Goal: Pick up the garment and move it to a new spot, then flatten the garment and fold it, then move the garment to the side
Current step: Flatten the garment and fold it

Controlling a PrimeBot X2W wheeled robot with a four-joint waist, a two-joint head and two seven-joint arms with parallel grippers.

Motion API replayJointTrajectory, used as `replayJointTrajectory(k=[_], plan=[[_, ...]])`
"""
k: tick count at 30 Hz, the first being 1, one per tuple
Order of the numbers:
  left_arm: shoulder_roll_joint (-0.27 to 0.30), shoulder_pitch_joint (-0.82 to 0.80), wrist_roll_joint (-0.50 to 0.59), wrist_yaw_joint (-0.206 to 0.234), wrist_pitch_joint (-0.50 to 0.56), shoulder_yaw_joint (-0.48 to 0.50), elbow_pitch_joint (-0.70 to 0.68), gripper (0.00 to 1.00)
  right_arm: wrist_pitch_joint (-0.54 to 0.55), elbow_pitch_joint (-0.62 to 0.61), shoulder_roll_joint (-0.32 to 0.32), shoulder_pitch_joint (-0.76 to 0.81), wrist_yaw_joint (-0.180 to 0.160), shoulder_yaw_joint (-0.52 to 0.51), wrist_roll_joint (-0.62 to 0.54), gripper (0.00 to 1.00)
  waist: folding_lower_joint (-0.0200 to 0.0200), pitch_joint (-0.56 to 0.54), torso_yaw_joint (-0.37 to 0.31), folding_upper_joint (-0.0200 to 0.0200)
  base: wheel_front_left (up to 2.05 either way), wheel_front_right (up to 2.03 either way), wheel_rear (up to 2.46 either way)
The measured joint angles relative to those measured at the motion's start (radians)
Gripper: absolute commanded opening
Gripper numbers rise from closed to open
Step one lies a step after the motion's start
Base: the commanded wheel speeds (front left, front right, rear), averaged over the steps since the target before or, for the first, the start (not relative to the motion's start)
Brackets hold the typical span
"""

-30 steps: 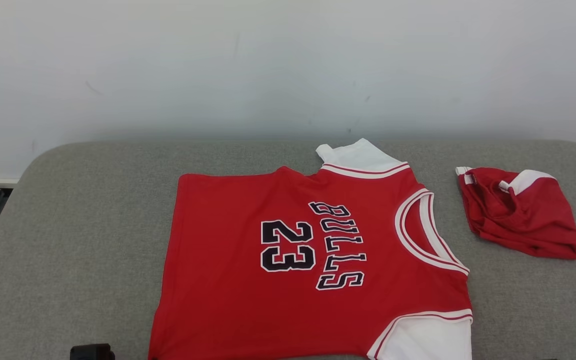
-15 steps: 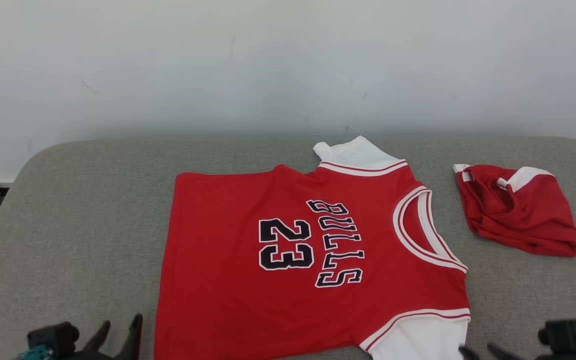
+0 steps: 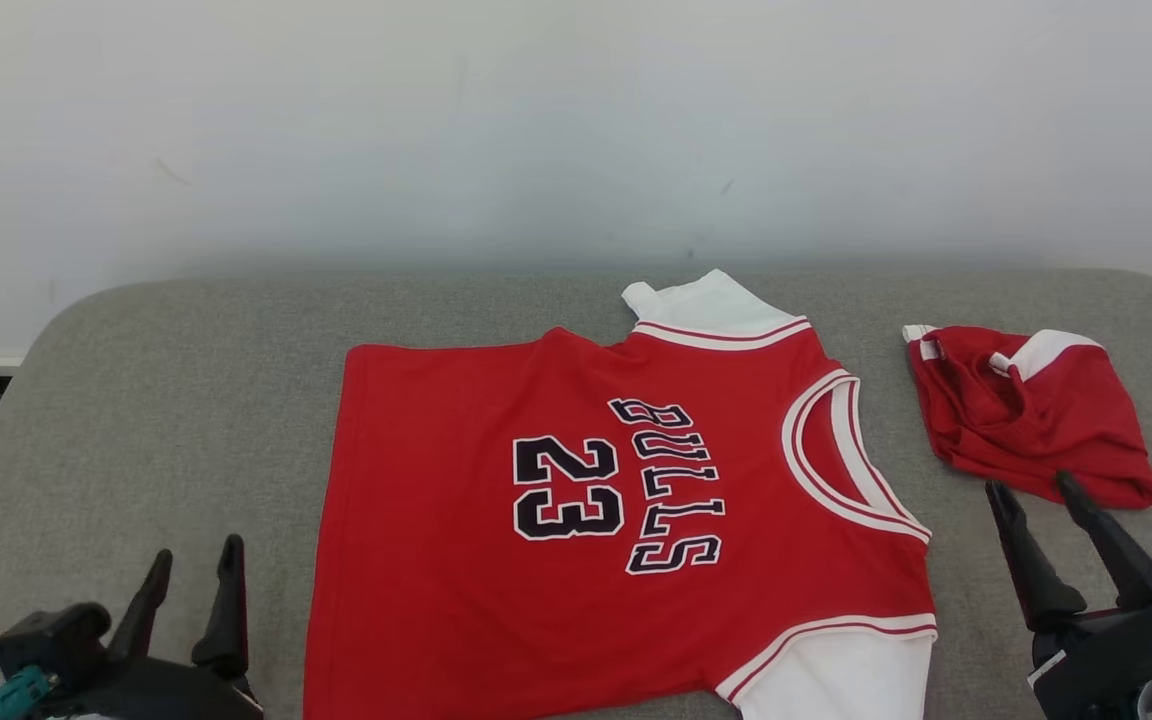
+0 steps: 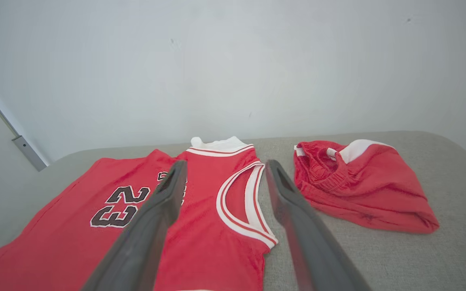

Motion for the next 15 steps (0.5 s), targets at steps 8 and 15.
replayJointTrajectory(k=[8, 15], plan=[[-0.038, 0.068, 0.037, 0.006, -0.004, 0.078, -0.066, 1.0, -0.021, 0.02, 0.06, 0.02, -0.001, -0.06, -0.095, 1.0, 0.0, -0.002, -0.01, 0.0, 0.0, 0.0, 0.0], [-0.097, 0.122, 0.144, 0.006, -0.004, 0.16, -0.078, 1.0, -0.021, 0.084, 0.136, 0.062, -0.001, -0.144, -0.217, 1.0, 0.0, -0.001, -0.02, 0.0, 0.0, 0.0, 0.0]])
